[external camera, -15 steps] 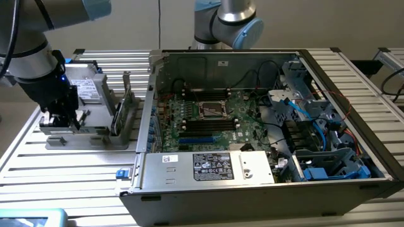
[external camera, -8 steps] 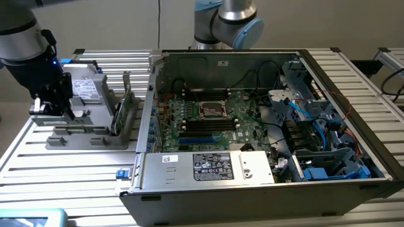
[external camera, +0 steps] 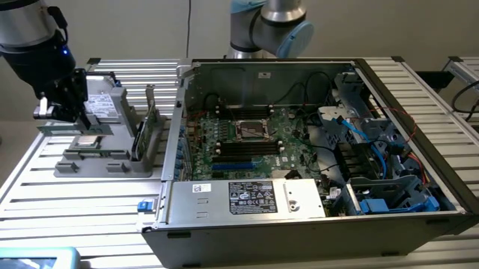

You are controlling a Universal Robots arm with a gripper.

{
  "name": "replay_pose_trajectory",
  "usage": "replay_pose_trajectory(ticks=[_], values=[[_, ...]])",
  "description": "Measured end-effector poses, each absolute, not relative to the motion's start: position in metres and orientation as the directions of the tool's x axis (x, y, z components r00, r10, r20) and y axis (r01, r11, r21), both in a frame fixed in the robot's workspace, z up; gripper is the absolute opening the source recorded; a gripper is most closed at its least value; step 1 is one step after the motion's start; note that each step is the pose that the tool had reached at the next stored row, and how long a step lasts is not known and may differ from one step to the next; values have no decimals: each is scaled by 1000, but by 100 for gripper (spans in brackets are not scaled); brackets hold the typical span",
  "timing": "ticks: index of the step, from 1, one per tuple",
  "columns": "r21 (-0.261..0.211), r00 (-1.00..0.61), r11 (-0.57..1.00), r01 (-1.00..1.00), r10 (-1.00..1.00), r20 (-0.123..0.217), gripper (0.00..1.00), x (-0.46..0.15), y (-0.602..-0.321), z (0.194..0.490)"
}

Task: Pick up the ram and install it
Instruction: 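Pick up the ram and move it above insertion slot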

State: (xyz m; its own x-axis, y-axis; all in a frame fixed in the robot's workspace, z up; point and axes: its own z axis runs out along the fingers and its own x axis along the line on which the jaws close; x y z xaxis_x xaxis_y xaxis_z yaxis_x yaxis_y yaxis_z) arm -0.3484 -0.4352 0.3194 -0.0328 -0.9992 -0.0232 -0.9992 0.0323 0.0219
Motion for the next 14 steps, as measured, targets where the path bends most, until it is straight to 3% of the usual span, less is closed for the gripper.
replay_pose_trajectory(ticks=[14], values=[[23, -30, 29, -999, -998, -55, 12, -306, -436, 381]])
